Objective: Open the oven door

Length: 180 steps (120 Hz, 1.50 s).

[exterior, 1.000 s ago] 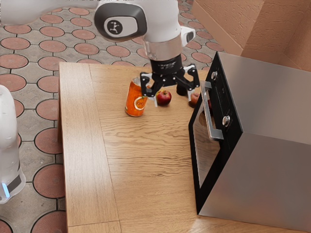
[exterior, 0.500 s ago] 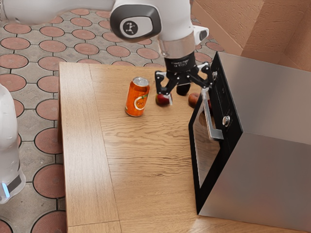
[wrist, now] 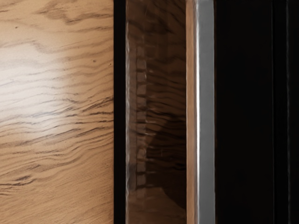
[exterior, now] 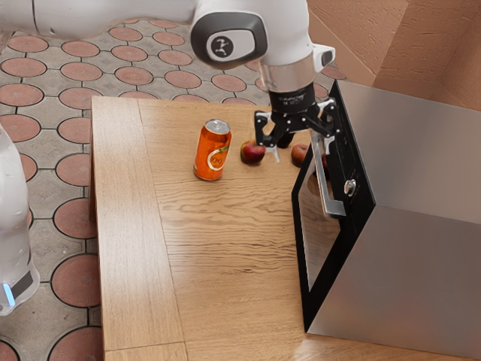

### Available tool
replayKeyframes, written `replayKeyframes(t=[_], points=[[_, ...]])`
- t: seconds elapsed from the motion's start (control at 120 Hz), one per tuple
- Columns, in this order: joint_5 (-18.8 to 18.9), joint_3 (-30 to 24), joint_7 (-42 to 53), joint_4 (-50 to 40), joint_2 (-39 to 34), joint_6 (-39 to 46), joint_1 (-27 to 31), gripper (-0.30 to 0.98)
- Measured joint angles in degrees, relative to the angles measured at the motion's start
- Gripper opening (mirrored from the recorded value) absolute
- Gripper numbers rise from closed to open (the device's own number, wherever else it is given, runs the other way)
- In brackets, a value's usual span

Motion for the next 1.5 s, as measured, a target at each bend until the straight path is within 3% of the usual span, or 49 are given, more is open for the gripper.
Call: replayKeyframes(t=[1.05,1.5], points=[[-0.95,0.16,4.39,-1.98,3.87,3.38,1.50,0.69],[-3.05,0.26,4.96,-4.58,4.63,3.83,2.64,0.69]])
